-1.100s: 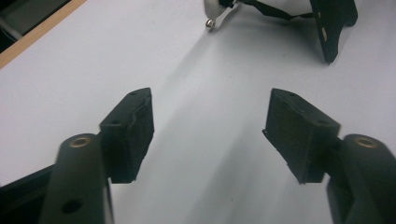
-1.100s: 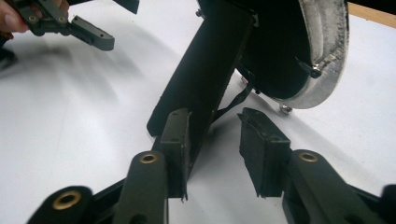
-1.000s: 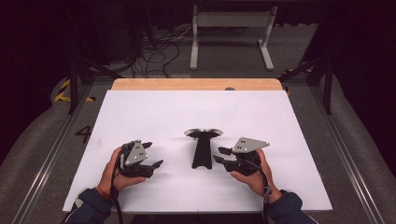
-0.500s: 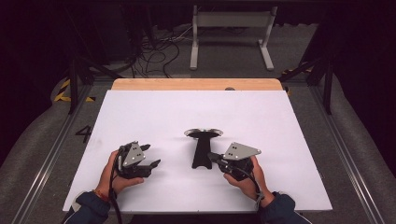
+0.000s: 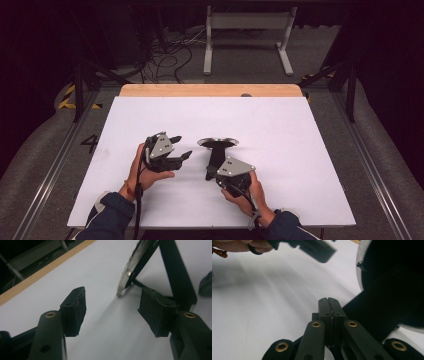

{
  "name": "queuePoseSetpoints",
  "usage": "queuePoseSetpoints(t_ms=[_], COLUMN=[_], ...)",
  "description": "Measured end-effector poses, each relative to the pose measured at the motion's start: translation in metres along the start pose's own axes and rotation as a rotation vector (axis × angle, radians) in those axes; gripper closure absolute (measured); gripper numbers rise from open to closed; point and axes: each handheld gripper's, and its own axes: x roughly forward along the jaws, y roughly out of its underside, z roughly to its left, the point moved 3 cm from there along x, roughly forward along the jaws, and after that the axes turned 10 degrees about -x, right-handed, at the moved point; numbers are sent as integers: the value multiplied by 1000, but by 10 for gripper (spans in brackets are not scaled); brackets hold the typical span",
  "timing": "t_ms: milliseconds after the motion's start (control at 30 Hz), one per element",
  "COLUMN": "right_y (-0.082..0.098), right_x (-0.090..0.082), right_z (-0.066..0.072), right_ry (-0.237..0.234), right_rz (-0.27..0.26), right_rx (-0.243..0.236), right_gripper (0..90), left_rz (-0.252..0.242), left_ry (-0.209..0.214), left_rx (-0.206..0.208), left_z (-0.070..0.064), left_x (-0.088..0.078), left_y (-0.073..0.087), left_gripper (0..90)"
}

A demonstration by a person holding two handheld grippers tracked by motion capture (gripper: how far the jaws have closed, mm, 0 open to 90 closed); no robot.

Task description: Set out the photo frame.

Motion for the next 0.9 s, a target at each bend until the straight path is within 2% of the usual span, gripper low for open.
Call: queuePoseSetpoints(t_ms=[33,67,133,167,267,333,433,500,567,633,700,767,900], right_y=[-1,-2,-3,-4,-2,-1,0,2,3,3,3,4,6], right_x=[3,7,9,12,19,23,26,28,29,31,31,32,35], right_z=[1,2,4,6,14,16,18,21,21,21,20,21,21], right_ry=[6,9,14,23,46,61,70,73,69,72,71,71,71], right_rz=[0,2,0,3,23,35,45,52,59,65,66,71,82], right_rx=[4,10,16,12,-16,-25,-27,-38,-36,-34,-33,-39,-33], right_gripper=[900,900,900,900,900,900,900,900,900,900,900,900,900], left_rz=[0,-5,-7,-9,4,8,5,-4,6,15,12,9,3], left_ry=[0,31,36,28,23,46,45,64,70,95,97,86,82], left_rx=[0,1,3,13,7,-2,6,-6,13,19,26,36,24], left_z=[0,-2,-4,-4,-6,-7,-8,-9,-10,-12,-14,-16,-13], left_x=[0,5,8,10,23,30,34,36,38,39,40,41,39], left_y=[0,-4,-6,-8,-10,-10,-10,-11,-11,-10,-11,-11,-10], left_gripper=[397,397,399,400,419,446,467,477,500,532,544,602,657])
